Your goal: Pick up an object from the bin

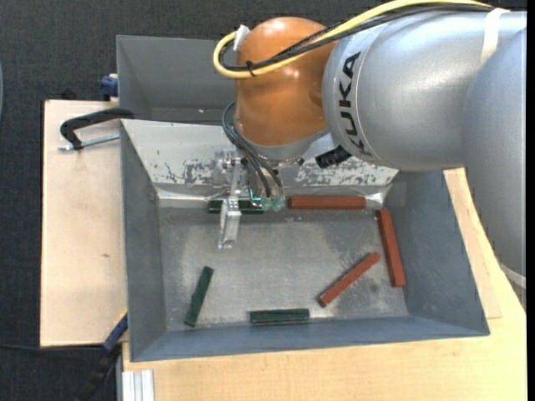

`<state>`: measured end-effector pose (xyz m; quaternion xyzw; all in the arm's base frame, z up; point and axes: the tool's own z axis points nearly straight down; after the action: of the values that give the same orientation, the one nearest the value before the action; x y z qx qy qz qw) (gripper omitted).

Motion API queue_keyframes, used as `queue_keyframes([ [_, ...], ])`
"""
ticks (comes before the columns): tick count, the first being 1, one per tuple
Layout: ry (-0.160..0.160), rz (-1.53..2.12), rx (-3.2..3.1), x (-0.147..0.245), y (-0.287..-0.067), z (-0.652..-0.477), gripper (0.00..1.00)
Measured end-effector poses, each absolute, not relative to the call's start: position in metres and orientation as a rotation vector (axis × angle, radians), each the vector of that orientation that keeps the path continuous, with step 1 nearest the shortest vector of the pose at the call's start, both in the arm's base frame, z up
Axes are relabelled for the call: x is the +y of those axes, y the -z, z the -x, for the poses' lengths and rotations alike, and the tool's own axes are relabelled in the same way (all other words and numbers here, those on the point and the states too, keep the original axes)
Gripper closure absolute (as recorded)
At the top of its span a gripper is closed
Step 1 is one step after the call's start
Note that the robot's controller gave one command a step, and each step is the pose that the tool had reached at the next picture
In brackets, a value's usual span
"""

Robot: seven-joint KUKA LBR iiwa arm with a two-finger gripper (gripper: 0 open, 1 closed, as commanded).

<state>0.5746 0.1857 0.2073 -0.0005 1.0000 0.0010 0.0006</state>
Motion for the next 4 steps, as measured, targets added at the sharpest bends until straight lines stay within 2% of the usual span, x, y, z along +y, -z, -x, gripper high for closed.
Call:
queue_keyframes([
  [1, -0.009, -0.146, 3.132, 0.170, -0.192, -0.577, 0.00],
  [2, -0.002, -0.343, 3.124, 0.124, -0.169, -0.581, 0.00],
  [3, 0.003, -0.281, 3.128, 0.118, -0.151, -0.586, 0.00],
  [4, -0.007, -0.540, 3.088, 0.134, -0.102, -0.598, 0.00],
])
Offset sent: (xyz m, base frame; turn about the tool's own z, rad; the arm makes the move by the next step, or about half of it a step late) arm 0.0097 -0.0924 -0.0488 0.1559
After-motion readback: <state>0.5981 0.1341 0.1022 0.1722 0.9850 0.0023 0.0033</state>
